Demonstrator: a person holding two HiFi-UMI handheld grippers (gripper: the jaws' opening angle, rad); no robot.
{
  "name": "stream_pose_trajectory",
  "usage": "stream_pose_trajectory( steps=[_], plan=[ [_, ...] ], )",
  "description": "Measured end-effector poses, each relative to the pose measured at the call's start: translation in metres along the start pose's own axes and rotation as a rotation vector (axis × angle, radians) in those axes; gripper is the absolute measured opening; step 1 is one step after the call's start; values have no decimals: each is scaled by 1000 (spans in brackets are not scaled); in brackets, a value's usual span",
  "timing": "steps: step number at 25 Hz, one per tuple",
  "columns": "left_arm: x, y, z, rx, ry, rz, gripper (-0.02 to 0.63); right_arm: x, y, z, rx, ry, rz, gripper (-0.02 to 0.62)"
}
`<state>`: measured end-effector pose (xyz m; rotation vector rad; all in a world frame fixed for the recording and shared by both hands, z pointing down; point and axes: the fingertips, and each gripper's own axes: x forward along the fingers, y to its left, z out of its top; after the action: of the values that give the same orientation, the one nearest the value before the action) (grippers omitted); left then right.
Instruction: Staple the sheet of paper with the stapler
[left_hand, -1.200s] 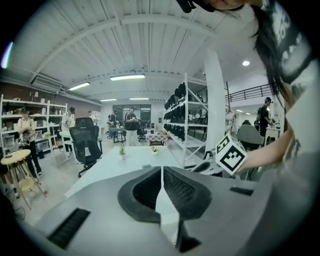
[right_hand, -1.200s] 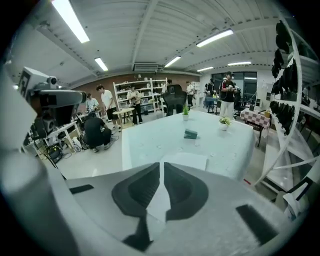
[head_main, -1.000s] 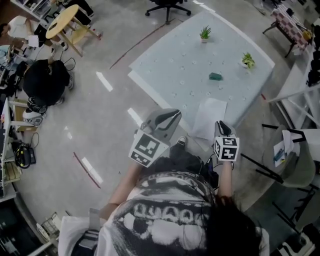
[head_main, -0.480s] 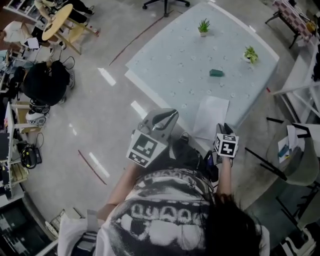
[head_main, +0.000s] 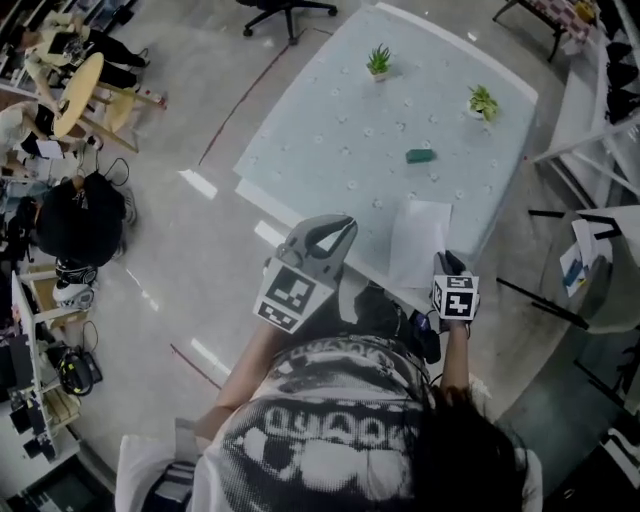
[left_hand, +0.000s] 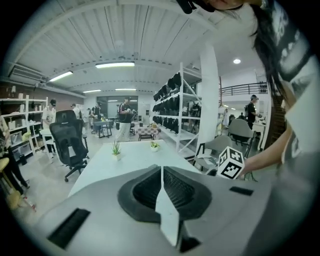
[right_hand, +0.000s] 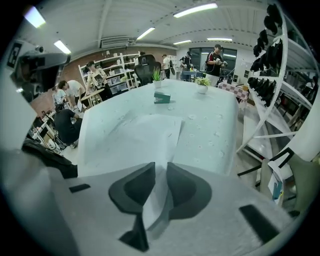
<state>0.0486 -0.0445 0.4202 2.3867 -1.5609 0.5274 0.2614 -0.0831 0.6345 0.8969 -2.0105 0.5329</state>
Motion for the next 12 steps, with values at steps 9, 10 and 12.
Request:
stream_pose_trajectory(
  steps=[9,10,12],
  plan=[
    [19,86,22,84,-31,-167,12,28,42,47,94,-4,-111,49],
    [20,97,22,86,-31,-178,12,33,47,53,107,-3,-122,48],
    [22,112,19,90,-24,-200,12,41,54,64,137,6,-151,48]
  ],
)
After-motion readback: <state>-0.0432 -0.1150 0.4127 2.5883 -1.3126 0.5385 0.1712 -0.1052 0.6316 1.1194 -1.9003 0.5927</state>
